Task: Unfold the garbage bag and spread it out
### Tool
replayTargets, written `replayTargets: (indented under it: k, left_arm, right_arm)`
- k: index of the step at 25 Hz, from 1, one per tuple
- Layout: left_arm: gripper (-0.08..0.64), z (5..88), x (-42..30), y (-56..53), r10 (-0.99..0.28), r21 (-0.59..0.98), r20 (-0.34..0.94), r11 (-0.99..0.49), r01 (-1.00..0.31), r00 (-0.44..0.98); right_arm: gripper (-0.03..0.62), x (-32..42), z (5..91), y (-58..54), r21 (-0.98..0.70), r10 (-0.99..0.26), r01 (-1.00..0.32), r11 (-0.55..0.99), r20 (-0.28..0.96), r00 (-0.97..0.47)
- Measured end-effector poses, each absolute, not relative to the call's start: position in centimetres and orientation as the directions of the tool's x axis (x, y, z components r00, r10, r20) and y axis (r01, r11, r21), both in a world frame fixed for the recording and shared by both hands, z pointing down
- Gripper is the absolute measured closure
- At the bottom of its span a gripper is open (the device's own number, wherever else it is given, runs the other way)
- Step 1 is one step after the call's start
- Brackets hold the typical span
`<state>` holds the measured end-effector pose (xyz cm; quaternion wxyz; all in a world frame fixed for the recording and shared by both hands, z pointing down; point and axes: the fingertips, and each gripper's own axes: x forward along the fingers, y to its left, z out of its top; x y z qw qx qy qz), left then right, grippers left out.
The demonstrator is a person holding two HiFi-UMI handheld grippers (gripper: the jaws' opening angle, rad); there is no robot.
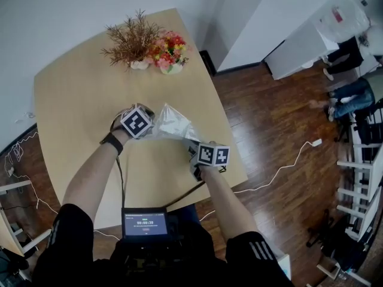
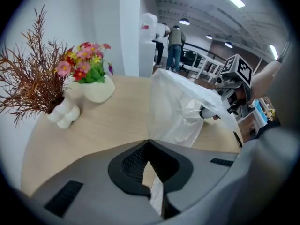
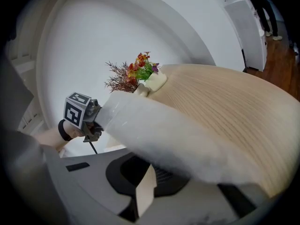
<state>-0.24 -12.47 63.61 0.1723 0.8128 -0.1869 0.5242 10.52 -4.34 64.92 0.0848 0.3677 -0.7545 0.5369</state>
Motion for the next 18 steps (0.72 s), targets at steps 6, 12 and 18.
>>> replayTargets:
  k: [6,12,18]
  left_arm:
    - [0.559,64.8,-0.9,-12.7,-0.124,0.085,0.919,-0.864,-0.496,0.374]
    - [0.56,65.3,-1.4,-13.4,-0.153,0.05,0.925,-0.859,-0.51,0.348]
    - [0.531,65.5,-2.5,-13.5,-0.169,0.035,0.927,-0.849,-0.527,0.334]
  right_arm:
    - [0.589,10.0,65.0,-4.0,-0.75,-0.448,-0.641,0.163,0.523,-0.725]
    - [0.589,10.0,65.3,-4.0,-0.733,-0.433,-0.655,0.182,0.538,-0.723]
    - [0.589,10.5,65.5,-3.9,-0.717,-0.43,-0.673,0.183,0.557,-0.711]
